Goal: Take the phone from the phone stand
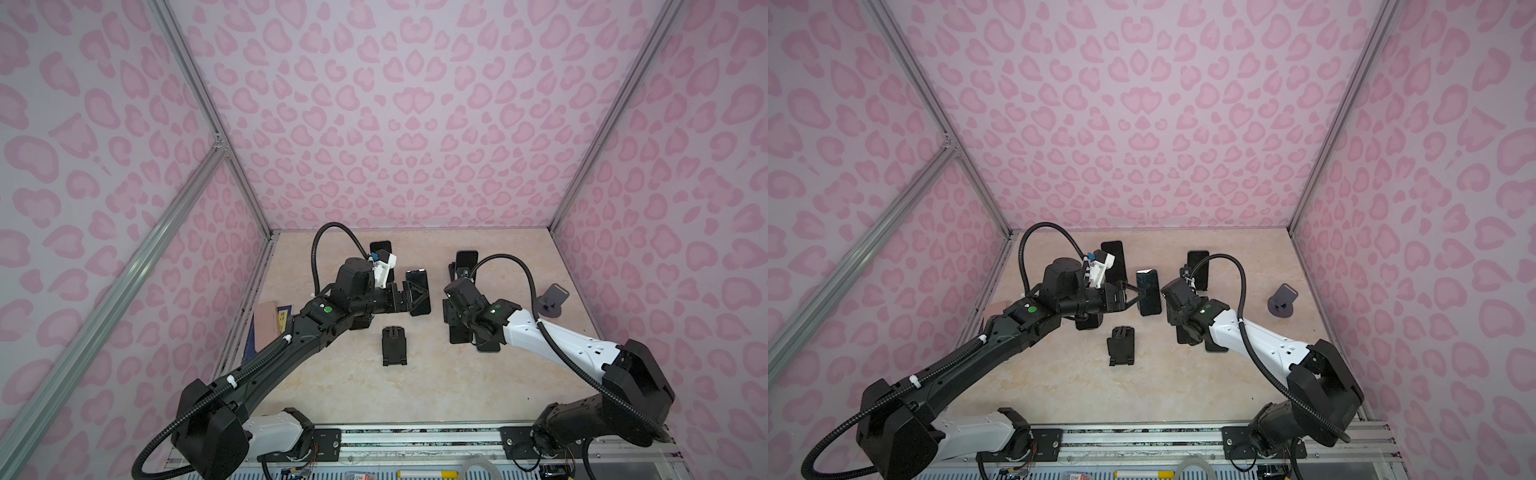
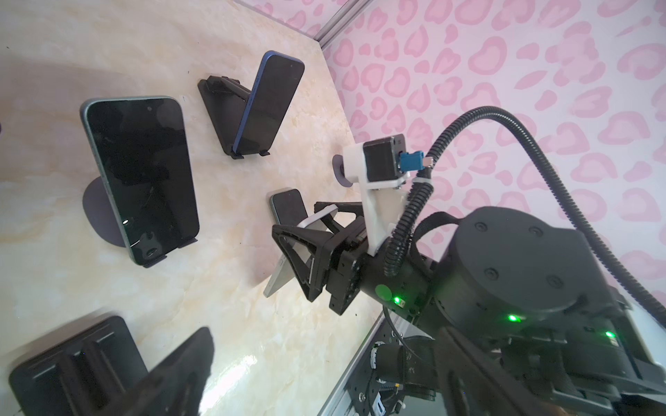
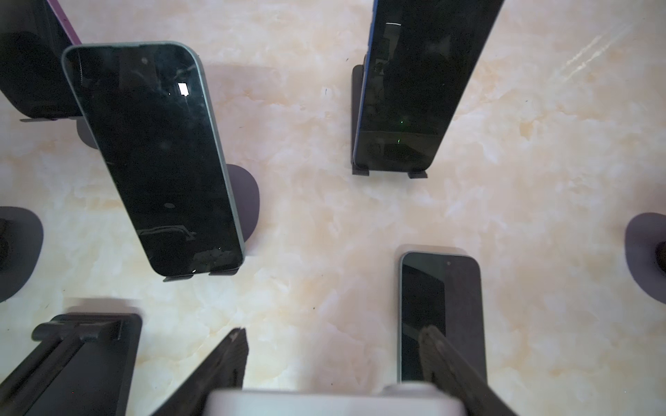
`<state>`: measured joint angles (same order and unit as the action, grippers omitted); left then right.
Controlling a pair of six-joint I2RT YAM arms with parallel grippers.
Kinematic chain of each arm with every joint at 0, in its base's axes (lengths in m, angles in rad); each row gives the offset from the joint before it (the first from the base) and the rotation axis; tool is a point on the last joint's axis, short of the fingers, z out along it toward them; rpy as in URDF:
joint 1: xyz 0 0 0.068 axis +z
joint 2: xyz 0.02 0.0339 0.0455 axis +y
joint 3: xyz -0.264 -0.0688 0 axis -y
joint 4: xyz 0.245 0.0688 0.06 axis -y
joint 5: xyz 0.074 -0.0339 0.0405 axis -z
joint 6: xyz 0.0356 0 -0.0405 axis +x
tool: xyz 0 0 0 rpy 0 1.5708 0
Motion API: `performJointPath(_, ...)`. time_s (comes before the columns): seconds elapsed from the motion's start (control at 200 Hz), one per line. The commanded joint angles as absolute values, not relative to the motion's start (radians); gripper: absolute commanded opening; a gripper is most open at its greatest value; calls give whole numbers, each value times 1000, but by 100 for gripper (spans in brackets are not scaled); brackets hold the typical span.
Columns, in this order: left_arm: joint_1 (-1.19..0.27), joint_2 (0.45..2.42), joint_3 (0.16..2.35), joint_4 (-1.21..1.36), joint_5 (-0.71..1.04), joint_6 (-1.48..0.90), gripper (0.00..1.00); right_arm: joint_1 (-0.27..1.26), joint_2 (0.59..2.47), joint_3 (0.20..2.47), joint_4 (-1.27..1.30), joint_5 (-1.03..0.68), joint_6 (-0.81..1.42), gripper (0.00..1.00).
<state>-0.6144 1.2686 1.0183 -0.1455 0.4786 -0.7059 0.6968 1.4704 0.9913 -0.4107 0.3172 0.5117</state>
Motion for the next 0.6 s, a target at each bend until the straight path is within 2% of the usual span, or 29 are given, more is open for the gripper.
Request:
performJointPath(0.0,-614,1260,1031,-127,485,-696,99,676,1501,1019,-410,265,493,68)
performJointPath(0.295,-614,1256,1030,-127,486,-695,99,620,1573,1063,-441,163,486,67)
performJointPath(0.595,-614,1261,1029,-126,484,-696,99,604,1627,1062,-453,149,500,67)
